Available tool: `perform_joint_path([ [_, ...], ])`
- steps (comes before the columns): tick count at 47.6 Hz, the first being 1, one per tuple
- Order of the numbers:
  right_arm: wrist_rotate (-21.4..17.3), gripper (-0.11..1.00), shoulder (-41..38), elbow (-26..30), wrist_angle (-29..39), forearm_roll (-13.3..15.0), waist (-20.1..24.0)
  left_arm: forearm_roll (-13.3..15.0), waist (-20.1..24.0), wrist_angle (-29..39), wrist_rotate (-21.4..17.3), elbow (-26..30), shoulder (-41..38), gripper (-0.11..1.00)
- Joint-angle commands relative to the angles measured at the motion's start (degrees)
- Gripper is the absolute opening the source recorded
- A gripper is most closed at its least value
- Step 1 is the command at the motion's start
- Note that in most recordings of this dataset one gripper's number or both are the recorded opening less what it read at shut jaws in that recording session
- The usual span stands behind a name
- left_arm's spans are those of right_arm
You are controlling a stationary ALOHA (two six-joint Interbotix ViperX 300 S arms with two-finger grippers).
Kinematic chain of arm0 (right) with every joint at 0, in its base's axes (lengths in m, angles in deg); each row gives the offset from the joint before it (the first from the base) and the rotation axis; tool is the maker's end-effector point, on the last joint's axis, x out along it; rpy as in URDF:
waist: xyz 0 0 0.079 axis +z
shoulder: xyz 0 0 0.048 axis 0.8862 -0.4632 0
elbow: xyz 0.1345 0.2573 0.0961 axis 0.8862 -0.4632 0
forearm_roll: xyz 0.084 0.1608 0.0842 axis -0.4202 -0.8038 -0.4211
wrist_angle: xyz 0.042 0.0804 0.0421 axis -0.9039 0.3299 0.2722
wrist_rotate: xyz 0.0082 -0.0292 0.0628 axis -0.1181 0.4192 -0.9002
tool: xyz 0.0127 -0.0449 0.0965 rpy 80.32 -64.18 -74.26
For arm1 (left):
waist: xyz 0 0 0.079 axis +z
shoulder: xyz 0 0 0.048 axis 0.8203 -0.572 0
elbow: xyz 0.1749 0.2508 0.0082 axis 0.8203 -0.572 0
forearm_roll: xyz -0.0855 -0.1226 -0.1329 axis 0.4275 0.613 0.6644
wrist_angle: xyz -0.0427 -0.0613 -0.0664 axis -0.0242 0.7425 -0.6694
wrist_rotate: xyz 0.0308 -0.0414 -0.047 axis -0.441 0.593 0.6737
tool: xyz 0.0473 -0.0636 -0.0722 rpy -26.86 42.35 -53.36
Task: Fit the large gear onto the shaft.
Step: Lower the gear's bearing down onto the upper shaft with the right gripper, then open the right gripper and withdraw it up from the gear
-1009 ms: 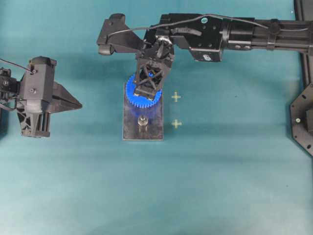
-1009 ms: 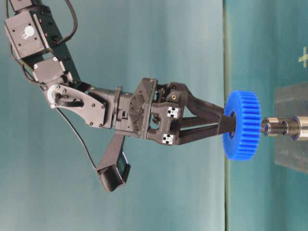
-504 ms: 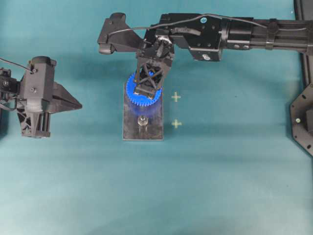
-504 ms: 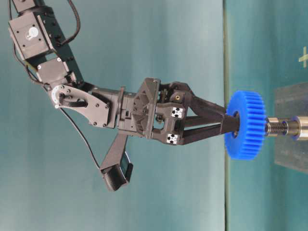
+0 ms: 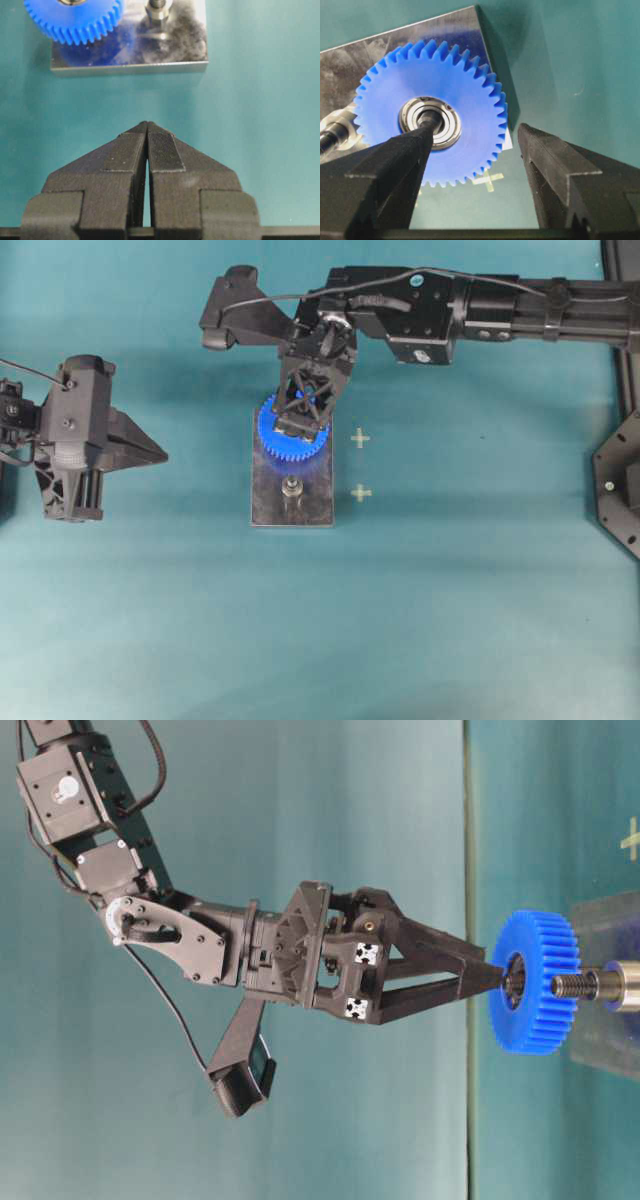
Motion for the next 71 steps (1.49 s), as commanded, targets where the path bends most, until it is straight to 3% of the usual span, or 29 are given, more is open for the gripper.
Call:
perform_joint_path([
  [1, -0.35, 0.76, 0.53, 2.72, -0.44, -0.18, 1.05, -0.18, -0.09, -0.44, 0.09, 0.88, 0.18, 0.0],
  [15, 0.09, 0.76, -4.83, 8.0, 0.09, -0.18, 1.67, -0.18, -0.18, -0.44, 0.09, 0.7, 0.18, 0.0],
  [27, -0.26, 0.76, -4.92, 8.7, 0.88, 0.18, 1.49, -0.18, -0.35, -0.44, 0.09, 0.62, 0.44, 0.0],
  [42, -0.44, 0.75, -2.55, 7.56, 6.42, 0.18, 2.29, -0.18, -0.26, -0.44, 0.09, 0.53, 0.44, 0.0],
  [71, 0.0, 0.75, 0.0, 2.11, 4.92, 0.35, 3.87, -0.09, -0.26, -0.53, 0.09, 0.7, 0.53, 0.0],
])
